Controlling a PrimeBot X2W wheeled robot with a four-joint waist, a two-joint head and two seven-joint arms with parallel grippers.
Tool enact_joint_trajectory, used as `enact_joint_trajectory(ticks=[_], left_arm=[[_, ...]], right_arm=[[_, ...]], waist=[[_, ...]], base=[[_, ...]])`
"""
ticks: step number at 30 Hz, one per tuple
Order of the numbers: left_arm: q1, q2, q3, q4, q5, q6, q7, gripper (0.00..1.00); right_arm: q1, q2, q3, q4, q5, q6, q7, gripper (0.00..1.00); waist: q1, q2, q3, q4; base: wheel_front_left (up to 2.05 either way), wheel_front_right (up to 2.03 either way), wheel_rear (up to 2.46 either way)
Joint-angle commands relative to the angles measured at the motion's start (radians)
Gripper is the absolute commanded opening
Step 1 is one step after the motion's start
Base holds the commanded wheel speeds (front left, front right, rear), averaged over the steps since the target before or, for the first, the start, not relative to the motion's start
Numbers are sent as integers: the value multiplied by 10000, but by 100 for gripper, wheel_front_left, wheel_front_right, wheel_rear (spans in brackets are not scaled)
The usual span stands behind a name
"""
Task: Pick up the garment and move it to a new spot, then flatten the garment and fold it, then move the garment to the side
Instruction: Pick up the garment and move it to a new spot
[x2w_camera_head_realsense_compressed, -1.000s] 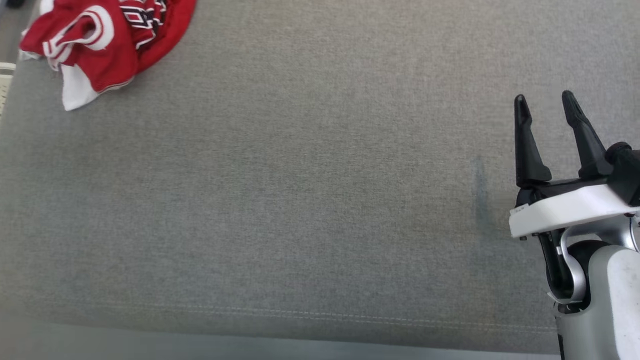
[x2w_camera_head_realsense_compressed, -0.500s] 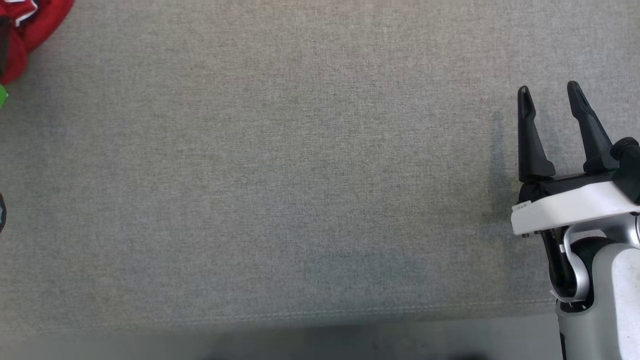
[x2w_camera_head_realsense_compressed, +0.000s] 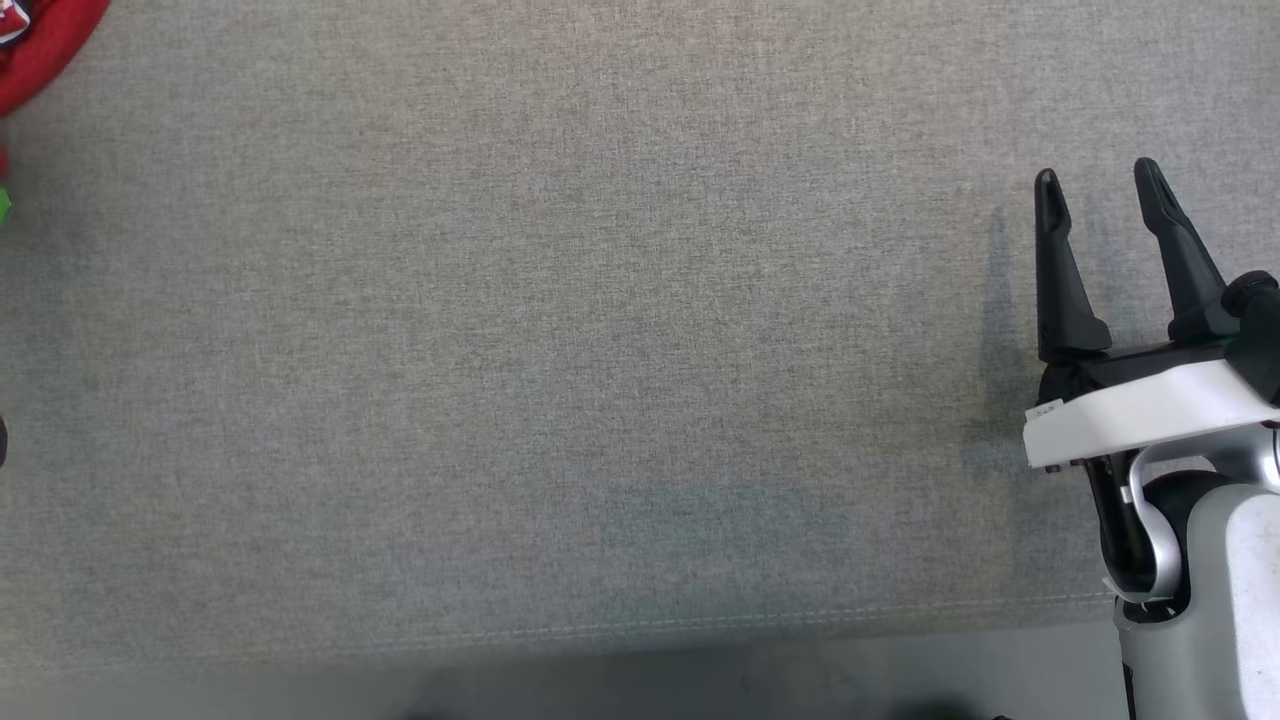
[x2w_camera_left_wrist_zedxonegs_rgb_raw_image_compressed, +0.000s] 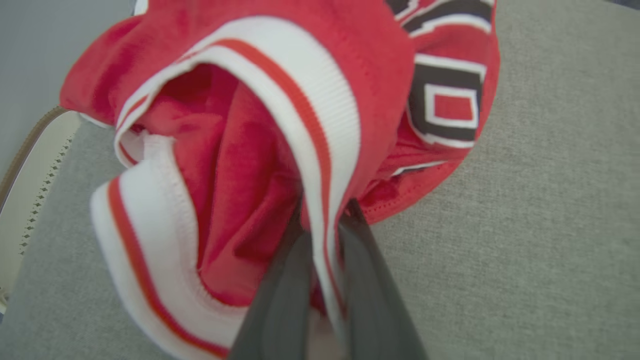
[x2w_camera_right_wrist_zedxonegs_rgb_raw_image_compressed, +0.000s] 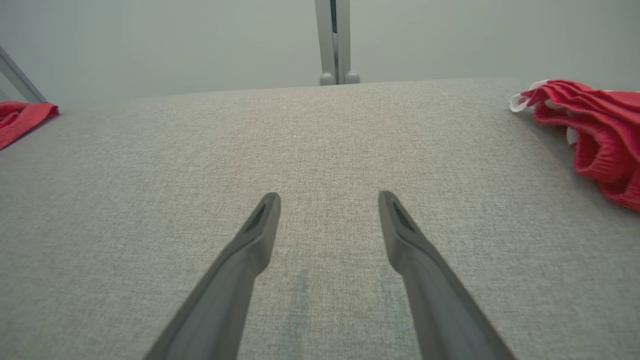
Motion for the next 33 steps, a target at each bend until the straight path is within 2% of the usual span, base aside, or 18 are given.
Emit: enact_joint_trajectory(ticks=[1,13,20,26,33], left_arm=[[-196,12,40,16,-35,-119,-21,0],[-563,96,-237,-246,119,-576,-279,0],[-681,-125,-656,-693,251,-755,-218,0],[-909,-444,-1267,-1267,360,-857,20,0],[-1188,-1260,-2102,-2108,189,-918,286,0]], right_arm=[[-129,-47,-13,35,37,-4,-30,100],[-82,-2,55,548,219,-4,-290,100],[142,28,102,870,305,-4,-396,100],[292,53,164,1186,450,-4,-553,100],[446,61,325,1592,792,-4,-775,100]], waist=[[-1,0,-83,33],[-1,0,-1144,135],[-1,0,-1849,66],[-1,0,-2525,-117],[-1,0,-3175,-466]], base=[[0,0,0],[0,0,0],[0,0,0],[0,0,0],[0,0,0]])
